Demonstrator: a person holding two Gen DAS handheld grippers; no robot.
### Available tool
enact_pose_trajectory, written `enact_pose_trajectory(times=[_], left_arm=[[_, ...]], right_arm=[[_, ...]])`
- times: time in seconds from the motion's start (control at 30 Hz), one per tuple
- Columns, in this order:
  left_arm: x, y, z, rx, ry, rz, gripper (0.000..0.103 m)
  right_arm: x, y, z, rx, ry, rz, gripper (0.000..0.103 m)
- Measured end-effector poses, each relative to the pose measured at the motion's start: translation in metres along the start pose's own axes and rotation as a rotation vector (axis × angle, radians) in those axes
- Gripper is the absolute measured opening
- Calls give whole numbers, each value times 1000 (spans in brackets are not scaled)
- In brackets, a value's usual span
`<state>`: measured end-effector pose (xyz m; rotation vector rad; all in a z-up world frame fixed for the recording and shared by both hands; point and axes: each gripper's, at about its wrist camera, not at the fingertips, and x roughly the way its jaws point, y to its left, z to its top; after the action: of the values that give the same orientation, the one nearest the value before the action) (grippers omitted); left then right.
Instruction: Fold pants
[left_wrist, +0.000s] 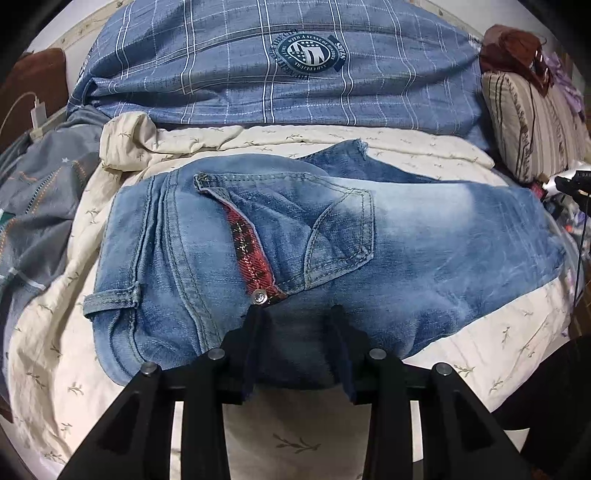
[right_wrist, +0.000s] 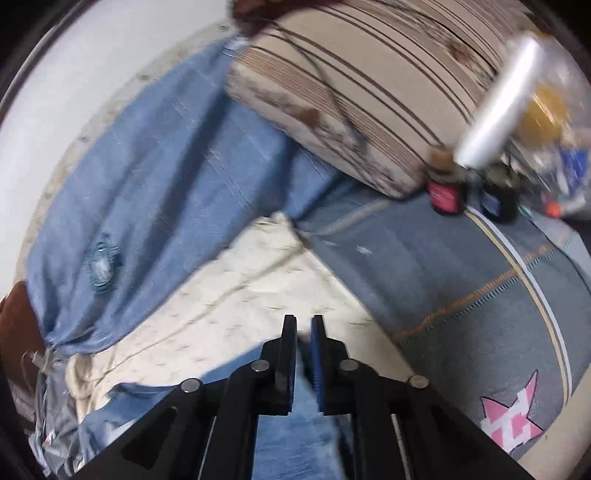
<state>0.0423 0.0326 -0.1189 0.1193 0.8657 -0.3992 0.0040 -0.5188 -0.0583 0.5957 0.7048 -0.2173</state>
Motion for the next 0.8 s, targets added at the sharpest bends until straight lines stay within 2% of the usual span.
enact_pose_trajectory(times=[0.1,0.23,0.37,0.47,0.6,0.67,0.8], left_arm=[[-3,10,-1,-67,-25,-70,42],[-4,19,0,-127,-29,-125,42],[-4,18,-2,-98,-21,-138,42],[-4,22,-3,-90,-15,-164,42],[-3,29,-6,-97,7,-199,42],[-2,28,-7,-77,16,-201,42],[-1,24,-10,-21,31,-192,42]], right_arm=[[11,54,-14,-126,92,93,11],[45,146,-51,-284,229,242,11],[89,221,-82,-321,385,368,11],[118,257,-103,-357,454,365,11],[169,294,-132,-364,552,294,11],[189,304,-139,-369,555,224,11],[215,310,-140,-328,559,151,11]])
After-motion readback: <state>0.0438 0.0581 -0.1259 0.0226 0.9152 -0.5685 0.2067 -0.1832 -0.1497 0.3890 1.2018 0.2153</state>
